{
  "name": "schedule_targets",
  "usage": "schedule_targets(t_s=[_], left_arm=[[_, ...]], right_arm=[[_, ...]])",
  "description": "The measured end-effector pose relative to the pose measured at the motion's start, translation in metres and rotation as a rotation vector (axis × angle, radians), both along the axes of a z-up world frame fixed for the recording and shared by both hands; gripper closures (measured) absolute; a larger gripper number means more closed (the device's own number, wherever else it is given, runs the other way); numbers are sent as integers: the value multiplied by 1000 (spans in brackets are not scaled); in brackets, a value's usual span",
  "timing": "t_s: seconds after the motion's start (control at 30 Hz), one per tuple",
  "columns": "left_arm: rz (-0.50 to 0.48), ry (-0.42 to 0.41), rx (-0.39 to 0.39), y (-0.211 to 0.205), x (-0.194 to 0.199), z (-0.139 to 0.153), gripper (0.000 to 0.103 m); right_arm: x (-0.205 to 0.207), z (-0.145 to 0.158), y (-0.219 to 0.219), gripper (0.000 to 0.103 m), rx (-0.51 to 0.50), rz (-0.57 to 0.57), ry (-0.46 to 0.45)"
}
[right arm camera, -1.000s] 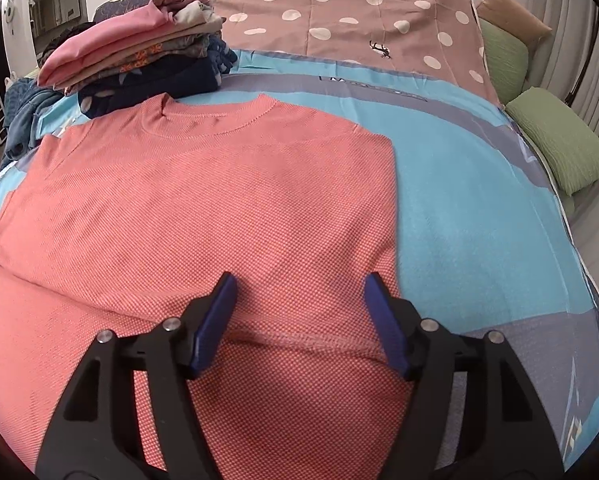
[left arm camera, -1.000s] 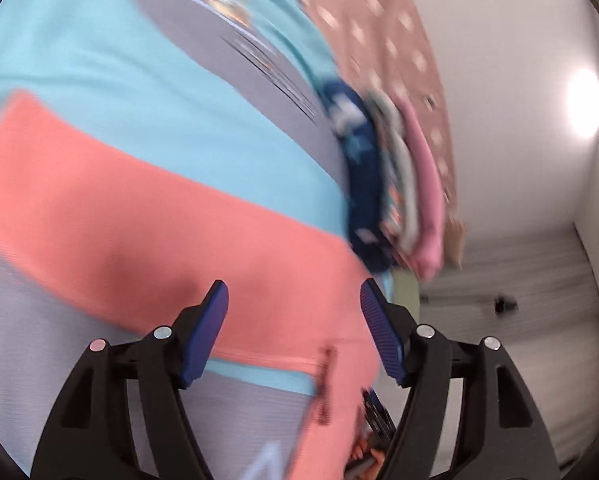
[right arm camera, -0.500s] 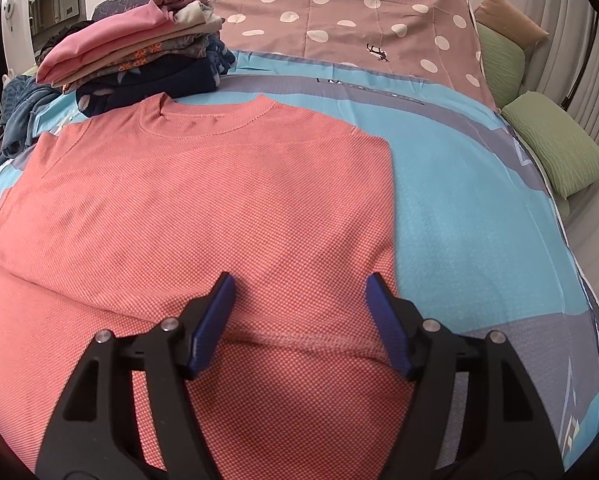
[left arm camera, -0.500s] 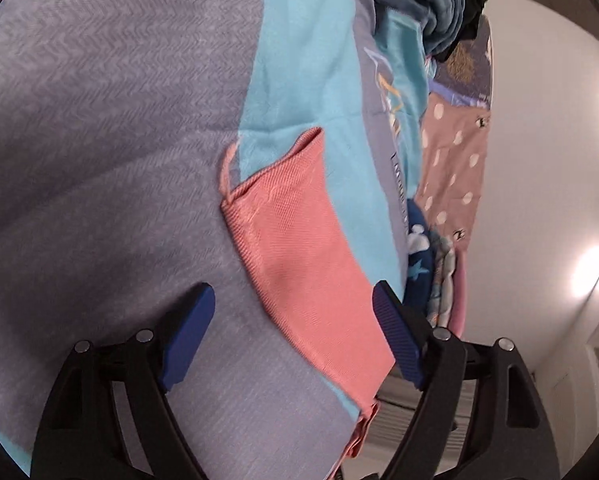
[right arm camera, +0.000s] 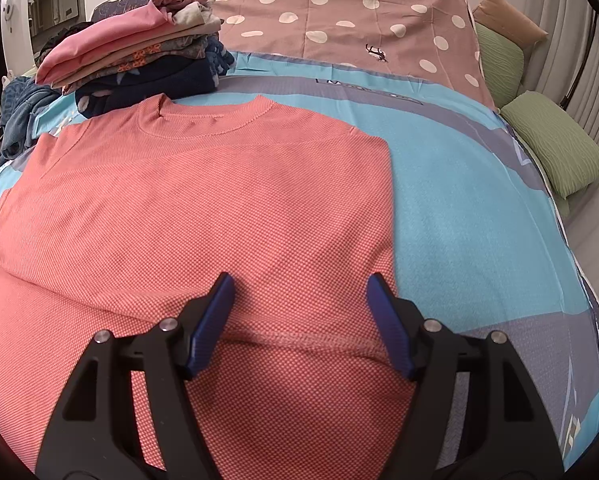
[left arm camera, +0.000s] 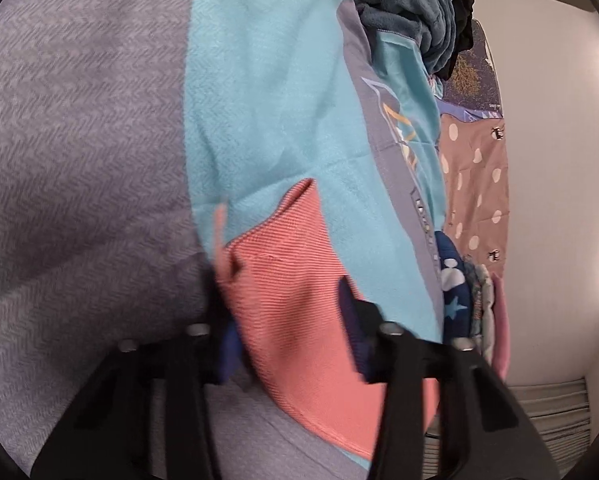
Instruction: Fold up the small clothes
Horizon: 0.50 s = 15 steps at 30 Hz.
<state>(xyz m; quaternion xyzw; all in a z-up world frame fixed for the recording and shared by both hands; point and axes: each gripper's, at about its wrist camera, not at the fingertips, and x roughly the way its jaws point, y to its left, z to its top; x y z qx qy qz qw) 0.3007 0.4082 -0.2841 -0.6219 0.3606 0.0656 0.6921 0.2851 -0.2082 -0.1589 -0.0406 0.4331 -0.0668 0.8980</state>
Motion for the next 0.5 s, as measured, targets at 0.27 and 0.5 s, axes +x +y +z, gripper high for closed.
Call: schedule_targets(t_s=[0.27,0.5], left_arm=[[-36,-76,226,-18,0,39,102],[-225,-285,570,-98,10,164,101]], right_arm=[[0,0,0,33,0,0,0],[0,3,2,31,-27,-4,1]])
